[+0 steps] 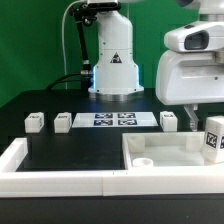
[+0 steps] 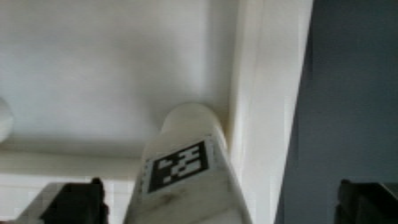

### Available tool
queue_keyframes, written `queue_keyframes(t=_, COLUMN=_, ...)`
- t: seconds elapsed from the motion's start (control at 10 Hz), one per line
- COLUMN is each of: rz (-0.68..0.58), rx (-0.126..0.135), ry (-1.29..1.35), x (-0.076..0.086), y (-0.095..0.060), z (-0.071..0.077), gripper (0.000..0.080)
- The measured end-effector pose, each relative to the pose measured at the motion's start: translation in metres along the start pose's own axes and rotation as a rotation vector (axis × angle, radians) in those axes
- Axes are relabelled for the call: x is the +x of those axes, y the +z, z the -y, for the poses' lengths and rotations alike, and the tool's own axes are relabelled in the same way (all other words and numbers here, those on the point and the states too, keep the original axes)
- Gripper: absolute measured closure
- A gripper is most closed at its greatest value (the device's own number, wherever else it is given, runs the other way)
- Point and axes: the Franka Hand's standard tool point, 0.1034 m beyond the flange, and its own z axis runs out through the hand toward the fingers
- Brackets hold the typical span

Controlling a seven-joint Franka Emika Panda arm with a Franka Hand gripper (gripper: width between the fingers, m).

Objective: Assemble square table

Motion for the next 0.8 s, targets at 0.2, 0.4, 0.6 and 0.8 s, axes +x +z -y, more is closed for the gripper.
queue_keyframes(t=0.2, rz=-0.014, rx=-0.002, ry=-0.104, x=0.0028, y=-0.0019, z=-0.0027, gripper=0.015)
queue_keyframes(t=0.4, rz=-0.047, rx=-0.002, ry=-0.159, x=0.0068, y=-0.0058, z=-0.0053, gripper=0.015)
queue_keyframes(t=0.6, rz=-0.045, rx=-0.003, ry=-0.16, x=0.0063, y=-0.0044, z=-0.0056, gripper=0.0282)
queue_keyframes(t=0.8, rz=-0.044, rx=-0.004, ry=-0.159, x=0.0063, y=-0.0041, z=-0.0066, gripper=0.0509)
